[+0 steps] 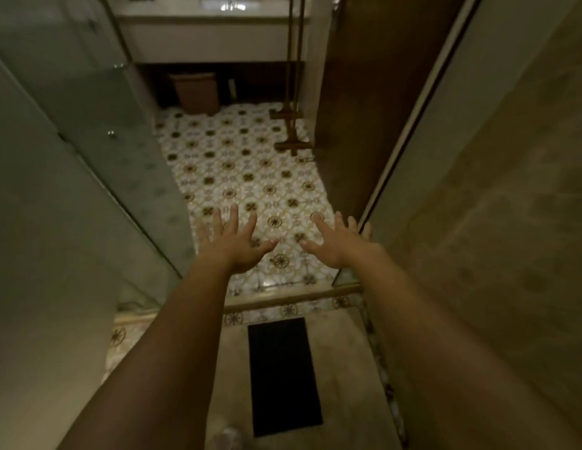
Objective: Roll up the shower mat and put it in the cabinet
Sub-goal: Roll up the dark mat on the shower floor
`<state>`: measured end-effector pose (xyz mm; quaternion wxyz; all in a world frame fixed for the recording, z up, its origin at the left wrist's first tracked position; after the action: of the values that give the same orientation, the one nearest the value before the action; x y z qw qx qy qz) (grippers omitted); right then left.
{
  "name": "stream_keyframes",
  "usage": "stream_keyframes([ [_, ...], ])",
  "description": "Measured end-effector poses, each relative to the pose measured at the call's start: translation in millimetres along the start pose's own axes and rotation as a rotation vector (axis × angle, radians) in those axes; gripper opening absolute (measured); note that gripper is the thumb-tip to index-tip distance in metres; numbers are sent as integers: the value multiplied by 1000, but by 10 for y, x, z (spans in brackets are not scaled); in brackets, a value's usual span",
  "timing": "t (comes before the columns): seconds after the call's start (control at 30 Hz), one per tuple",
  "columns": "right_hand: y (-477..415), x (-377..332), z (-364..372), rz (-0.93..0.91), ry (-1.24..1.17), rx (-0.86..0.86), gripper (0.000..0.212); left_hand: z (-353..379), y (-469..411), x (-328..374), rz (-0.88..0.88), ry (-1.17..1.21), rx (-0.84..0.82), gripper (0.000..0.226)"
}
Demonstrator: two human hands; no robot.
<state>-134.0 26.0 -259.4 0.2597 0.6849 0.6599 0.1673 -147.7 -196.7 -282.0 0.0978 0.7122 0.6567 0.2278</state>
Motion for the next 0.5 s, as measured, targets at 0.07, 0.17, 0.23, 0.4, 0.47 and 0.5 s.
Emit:
stream_keyframes([
  [0.07, -343, -111, 372, -15, 6, -62, 85, 332, -222, -253, -15, 26, -38, 105],
  [0.17, -861, -102, 972, -24, -1, -137, 86, 1002, -527, -550, -37, 60, -80, 107],
  [0.23, -1271, -54, 1448, -38, 0, -187, 85, 1526, -777, -746, -63, 69, -117, 105],
  [0.4, -2527, 170, 2941, -111, 58, -240, 84, 3254, -1599, -1191, -141, 59, -178, 103],
  [0.47, -3081, 371, 3645, -107, 82, -260, 84, 4073, -1973, -1317, -132, 45, -221, 99],
  [0.5, -3361, 485, 3992, -99, 92, -269, 84, 4468, -2172, -1369, -132, 46, -246, 97],
])
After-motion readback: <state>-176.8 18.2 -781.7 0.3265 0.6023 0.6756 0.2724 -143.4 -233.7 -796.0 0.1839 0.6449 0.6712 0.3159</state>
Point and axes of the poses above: each hand's wrist, its own y-axis away from the middle knuckle, its own z-axis out of the palm, x = y × z, the point moved 3 cm from there along -y, towards the middle knuckle, and after that the axes turned 5 degrees about -x, right-handed, at the moved point
